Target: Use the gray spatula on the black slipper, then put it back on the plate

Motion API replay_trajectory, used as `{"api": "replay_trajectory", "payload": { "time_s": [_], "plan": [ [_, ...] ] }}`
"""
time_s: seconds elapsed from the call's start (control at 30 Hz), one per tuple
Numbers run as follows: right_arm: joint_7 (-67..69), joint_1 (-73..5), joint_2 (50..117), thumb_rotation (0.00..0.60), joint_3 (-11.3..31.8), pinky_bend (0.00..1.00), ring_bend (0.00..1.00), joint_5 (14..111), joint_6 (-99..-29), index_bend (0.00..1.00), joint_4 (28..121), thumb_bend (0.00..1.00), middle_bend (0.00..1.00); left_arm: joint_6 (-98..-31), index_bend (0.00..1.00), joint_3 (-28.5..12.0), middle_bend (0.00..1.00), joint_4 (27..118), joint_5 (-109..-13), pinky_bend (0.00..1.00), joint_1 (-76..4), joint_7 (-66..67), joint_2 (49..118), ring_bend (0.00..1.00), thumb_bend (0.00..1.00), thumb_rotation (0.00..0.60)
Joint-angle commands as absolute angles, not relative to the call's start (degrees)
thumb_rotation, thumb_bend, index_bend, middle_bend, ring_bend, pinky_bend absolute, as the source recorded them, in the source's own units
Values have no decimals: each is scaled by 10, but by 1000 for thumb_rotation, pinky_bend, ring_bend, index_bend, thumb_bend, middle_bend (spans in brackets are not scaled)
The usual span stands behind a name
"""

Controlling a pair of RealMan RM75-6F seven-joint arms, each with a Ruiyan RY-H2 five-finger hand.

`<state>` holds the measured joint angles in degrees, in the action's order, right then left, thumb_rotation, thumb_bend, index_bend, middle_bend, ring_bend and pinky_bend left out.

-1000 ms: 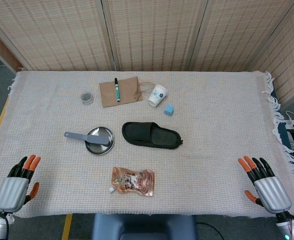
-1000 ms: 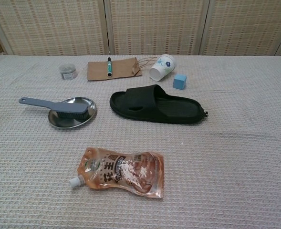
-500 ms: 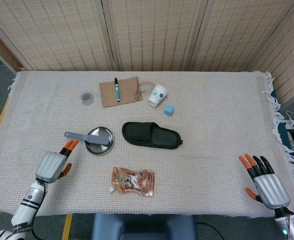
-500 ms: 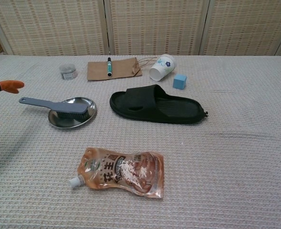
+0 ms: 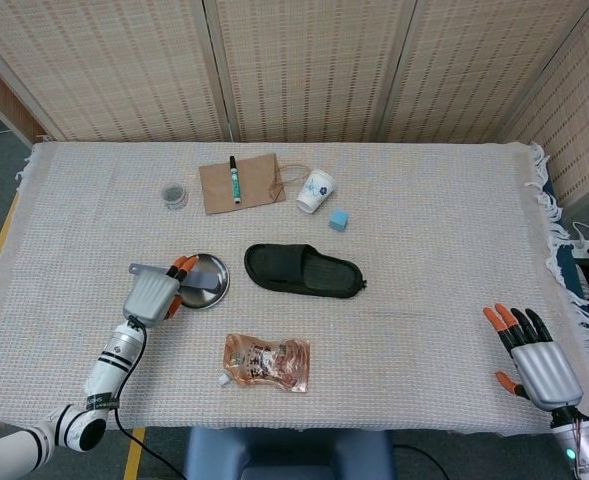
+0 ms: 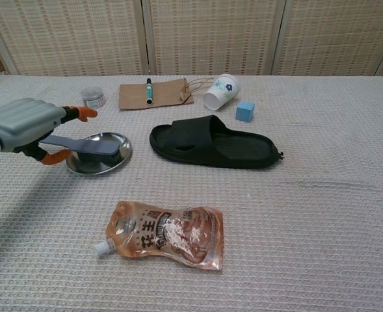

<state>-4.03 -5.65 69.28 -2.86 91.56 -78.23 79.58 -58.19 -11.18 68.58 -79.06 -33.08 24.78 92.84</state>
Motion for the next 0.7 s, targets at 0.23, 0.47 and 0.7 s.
{"api": "replay_trajectory", "payload": {
  "time_s": [0.23, 0.47, 0.7],
  "plan": [
    [-38, -60, 689, 600, -28, 0, 0, 904, -771, 0, 799, 139, 0, -566, 150, -103, 151, 618, -787, 1000, -370, 262, 976, 871, 423, 600],
    [-35, -65, 688, 600, -29, 0, 0, 898, -757, 0, 796, 139, 0, -565, 213, -95, 180, 594, -785, 1000, -381, 262, 990, 871, 421, 600],
    [-38, -65, 687, 600, -28, 0, 0, 893, -755, 0, 798, 139, 0, -562, 232, -90, 243, 574, -783, 1000, -390, 249, 998, 871, 423, 600]
  ]
}}
